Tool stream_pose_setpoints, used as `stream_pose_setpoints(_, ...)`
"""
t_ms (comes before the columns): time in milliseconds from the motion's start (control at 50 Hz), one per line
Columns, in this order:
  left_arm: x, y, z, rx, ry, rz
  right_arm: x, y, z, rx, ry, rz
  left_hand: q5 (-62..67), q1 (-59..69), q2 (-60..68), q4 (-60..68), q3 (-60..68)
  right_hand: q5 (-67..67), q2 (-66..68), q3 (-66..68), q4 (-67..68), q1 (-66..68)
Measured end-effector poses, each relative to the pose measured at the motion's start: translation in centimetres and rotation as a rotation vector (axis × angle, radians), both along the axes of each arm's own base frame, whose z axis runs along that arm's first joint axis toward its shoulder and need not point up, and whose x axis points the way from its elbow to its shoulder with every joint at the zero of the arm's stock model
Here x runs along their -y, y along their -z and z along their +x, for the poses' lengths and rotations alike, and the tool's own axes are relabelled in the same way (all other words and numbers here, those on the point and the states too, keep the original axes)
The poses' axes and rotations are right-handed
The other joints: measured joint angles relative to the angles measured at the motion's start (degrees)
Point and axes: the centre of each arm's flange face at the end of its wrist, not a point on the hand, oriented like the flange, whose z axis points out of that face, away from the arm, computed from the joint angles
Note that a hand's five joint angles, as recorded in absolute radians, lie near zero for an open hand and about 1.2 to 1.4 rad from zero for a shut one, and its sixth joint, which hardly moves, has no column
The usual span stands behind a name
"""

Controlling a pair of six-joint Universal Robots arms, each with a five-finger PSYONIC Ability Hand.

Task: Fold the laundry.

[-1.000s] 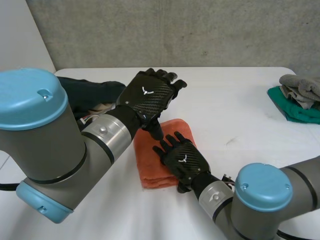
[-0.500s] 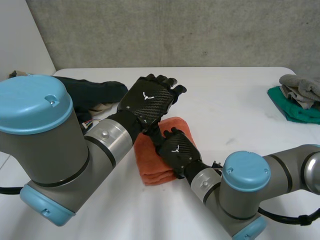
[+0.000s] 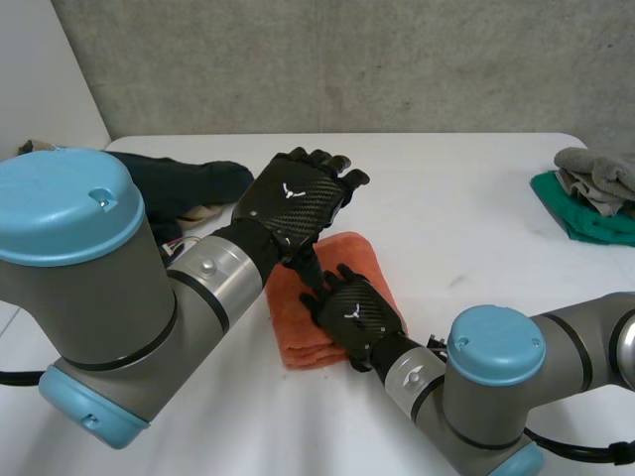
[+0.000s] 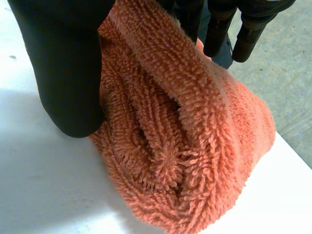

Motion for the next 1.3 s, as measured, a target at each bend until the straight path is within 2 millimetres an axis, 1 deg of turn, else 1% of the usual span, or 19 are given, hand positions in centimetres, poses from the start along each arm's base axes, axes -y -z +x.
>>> stream_pose_setpoints(120, 0.0, 0.0, 0.0, 0.000, -0.001, 0.000, 0.6, -0.4, 0.4, 0.015, 0.002, -0.020, 0.00, 0.00, 0.00, 0.00, 0.00, 5.08, 5.86, 6.24, 6.07, 6.14)
stream_pose_setpoints(220, 0.1, 0.0, 0.0, 0.000, -0.001, 0.000, 2.0, -0.9, 0.8, 0.037, 0.018, -0.052, 0.00, 0.00, 0.00, 0.00, 0.00, 12.90, 15.82, 15.77, 15.65, 15.47)
stream_pose_setpoints(300, 0.1, 0.0, 0.0, 0.000, -0.001, 0.000, 3.0, -1.4, 1.1, 0.053, 0.031, -0.072, 0.00, 0.00, 0.00, 0.00, 0.00, 12.05, 14.28, 14.20, 14.10, 13.98)
stream_pose_setpoints(360, 0.1, 0.0, 0.0, 0.000, -0.001, 0.001, 3.6, -1.7, 1.3, 0.062, 0.039, -0.082, 0.00, 0.00, 0.00, 0.00, 0.00, 7.06, 9.37, 9.38, 9.20, 9.07)
stream_pose_setpoints(480, 0.1, 0.0, 0.0, 0.000, -0.002, 0.001, 3.9, -1.5, 1.4, 0.062, 0.043, -0.082, 0.00, 0.00, 0.00, 0.00, 0.00, 7.51, 9.39, 9.30, 9.20, 8.99)
stream_pose_setpoints(500, 0.1, 0.0, 0.0, 0.000, -0.002, 0.002, 4.0, -1.4, 1.4, 0.061, 0.043, -0.080, 0.00, 0.00, 0.00, 0.00, 0.00, 8.81, 10.13, 10.41, 10.57, 9.86)
stream_pose_setpoints(580, 0.1, 0.0, 0.0, 0.001, -0.002, 0.002, 4.0, -1.1, 1.5, 0.057, 0.042, -0.076, 0.00, 0.00, 0.00, 0.00, 0.00, 21.57, 25.55, 24.48, 24.39, 24.77)
stream_pose_setpoints(620, 0.1, 0.0, 0.0, 0.000, -0.002, 0.002, 4.2, -1.1, 1.4, 0.057, 0.045, -0.075, 0.00, 0.00, 0.00, 0.00, 0.00, 38.28, 42.20, 41.80, 41.84, 37.24)
stream_pose_setpoints(640, 0.1, 0.0, 0.0, 0.000, -0.002, 0.002, 4.3, -1.1, 1.4, 0.057, 0.047, -0.075, 0.00, 0.00, 0.00, 0.00, 0.00, 41.86, 46.65, 46.40, 46.07, 39.39)
stream_pose_setpoints(680, 0.0, 0.0, 0.0, 0.000, -0.002, 0.002, 4.5, -1.1, 1.3, 0.059, 0.053, -0.076, 0.00, 0.00, 0.00, -0.01, 0.00, 44.46, 48.87, 49.81, 51.07, 39.77)
stream_pose_setpoints(760, 0.0, 0.0, 0.0, -0.001, -0.001, 0.001, 5.3, -1.6, 0.9, 0.067, 0.069, -0.087, 0.00, 0.00, 0.00, 0.00, 0.00, 44.46, 48.87, 50.12, 51.88, 39.66)
stream_pose_setpoints(880, -0.1, -0.5, 0.0, -0.012, 0.005, -0.013, 9.0, -4.7, -0.5, 0.117, 0.135, -0.175, 0.00, 0.00, 0.00, 0.00, 0.00, 44.46, 48.87, 50.12, 51.89, 39.66)
stream_pose_setpoints(1000, -0.2, -1.1, -0.2, -0.027, 0.013, -0.033, 13.9, -8.4, -2.5, 0.186, 0.174, -0.309, 0.00, 0.00, 0.00, 0.00, 0.00, 44.46, 48.87, 50.63, 52.48, 39.66)
stream_pose_setpoints(1020, -0.2, -1.2, -0.2, -0.028, 0.015, -0.035, 14.3, -8.7, -2.6, 0.191, 0.175, -0.320, 0.00, 0.00, 0.00, 0.00, 0.00, 44.46, 48.87, 50.64, 52.49, 39.66)
stream_pose_setpoints(1040, -0.2, -1.3, -0.3, -0.034, 0.021, -0.041, 15.8, -9.9, -3.4, 0.213, 0.181, -0.368, 0.00, 0.00, 0.00, 0.00, 0.00, 44.46, 48.87, 50.68, 52.57, 39.66)
stream_pose_setpoints(1120, -0.5, -1.8, -0.6, -0.051, 0.052, -0.060, 19.8, -13.5, -5.7, 0.284, 0.202, -0.510, 0.00, 0.00, 0.00, 0.00, 0.00, 44.46, 48.87, 50.68, 52.60, 39.66)
stream_pose_setpoints(1140, -0.5, -1.8, -0.7, -0.053, 0.058, -0.063, 20.4, -14.0, -6.1, 0.296, 0.207, -0.529, 0.00, 0.00, 0.00, 0.00, 0.00, 44.46, 48.87, 50.68, 52.59, 39.66)
stream_pose_setpoints(1200, -0.8, -2.1, -0.9, -0.064, 0.085, -0.074, 24.0, -17.2, -9.1, 0.394, 0.246, -0.639, 0.00, 0.00, 0.00, 0.00, 0.00, 44.46, 48.87, 50.68, 52.66, 39.66)
stream_pose_setpoints(1300, -1.1, -2.4, -1.1, -0.073, 0.108, -0.084, 29.0, -19.9, -14.7, 0.527, 0.307, -0.720, 0.00, 0.00, 0.00, 0.00, 0.00, 44.46, 48.87, 50.68, 52.89, 39.66)
